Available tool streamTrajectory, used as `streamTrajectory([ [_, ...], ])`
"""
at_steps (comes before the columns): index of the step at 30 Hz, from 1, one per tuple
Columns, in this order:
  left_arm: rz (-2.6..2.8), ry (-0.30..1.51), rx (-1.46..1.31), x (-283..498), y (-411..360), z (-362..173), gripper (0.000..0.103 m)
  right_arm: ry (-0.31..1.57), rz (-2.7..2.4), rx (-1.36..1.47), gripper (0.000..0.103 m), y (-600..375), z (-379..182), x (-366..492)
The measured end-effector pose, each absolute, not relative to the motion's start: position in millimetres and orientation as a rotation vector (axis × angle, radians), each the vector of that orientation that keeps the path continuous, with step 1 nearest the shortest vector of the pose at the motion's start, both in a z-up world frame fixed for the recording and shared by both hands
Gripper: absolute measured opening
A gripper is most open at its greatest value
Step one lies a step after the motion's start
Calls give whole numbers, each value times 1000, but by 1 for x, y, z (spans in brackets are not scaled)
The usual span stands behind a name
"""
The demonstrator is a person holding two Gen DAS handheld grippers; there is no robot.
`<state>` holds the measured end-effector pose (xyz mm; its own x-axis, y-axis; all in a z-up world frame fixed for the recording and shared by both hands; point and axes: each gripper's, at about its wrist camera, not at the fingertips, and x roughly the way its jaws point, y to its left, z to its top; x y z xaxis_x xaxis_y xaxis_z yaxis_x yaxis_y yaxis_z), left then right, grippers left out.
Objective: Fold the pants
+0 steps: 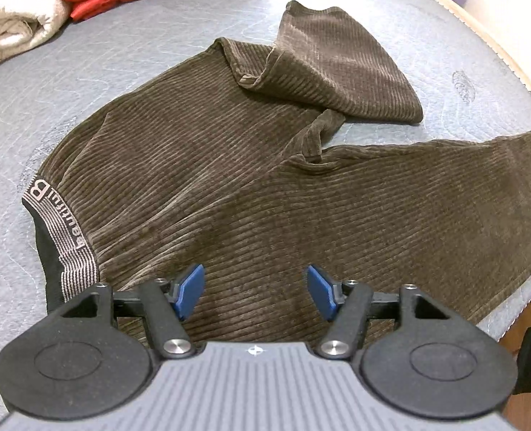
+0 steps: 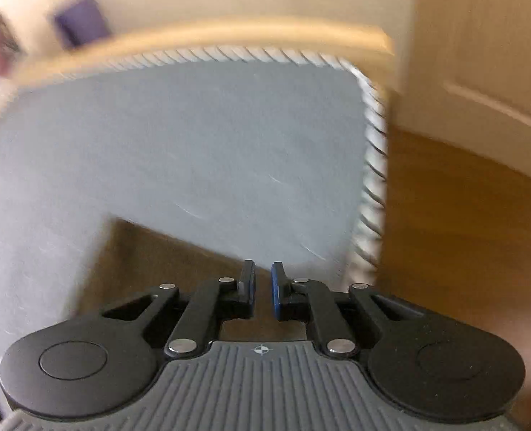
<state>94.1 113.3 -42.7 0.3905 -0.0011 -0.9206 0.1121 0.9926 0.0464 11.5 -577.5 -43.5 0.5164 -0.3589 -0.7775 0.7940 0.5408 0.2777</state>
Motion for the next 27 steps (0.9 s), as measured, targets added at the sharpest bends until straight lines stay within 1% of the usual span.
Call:
streamTrajectory([
  [1, -68, 1169, 106, 94, 114, -43, 70, 706, -681, 695, 30, -572, -44, 23],
  [2, -61, 1173, 103, 95, 116, -44, 70, 694, -614, 703, 33, -565, -46, 37],
  [5, -41, 1182, 90, 97, 121, -47, 70, 697, -482, 689, 35, -548, -53, 78],
  [7, -31, 1187, 87, 98, 124, -48, 70, 731, -435, 681, 36, -542, -66, 104],
  [12, -16, 1190, 84, 102, 130, -50, 71, 819, -456, 644, 36, -540, -95, 150],
  [14, -6, 1193, 77, 105, 133, -51, 71, 853, -482, 625, 36, -540, -109, 162],
  [15, -2, 1195, 73, 106, 134, -51, 71, 868, -509, 597, 31, -540, -116, 166],
  [16, 2, 1196, 70, 108, 135, -52, 71, 867, -542, 568, 11, -540, -121, 159],
  [18, 3, 1193, 70, 111, 134, -51, 71, 840, -602, 562, 7, -540, -122, 166],
  [21, -8, 1177, 59, 116, 129, -47, 71, 840, -719, 517, 7, -523, -119, 182],
  [22, -15, 1172, 55, 118, 127, -46, 71, 826, -759, 472, 12, -512, -116, 188],
  [26, -46, 1148, 47, 126, 117, -40, 71, 663, -674, 256, 12, -441, -92, 217],
  [27, -49, 1144, 41, 128, 116, -39, 72, 633, -572, 249, 21, -420, -89, 226],
])
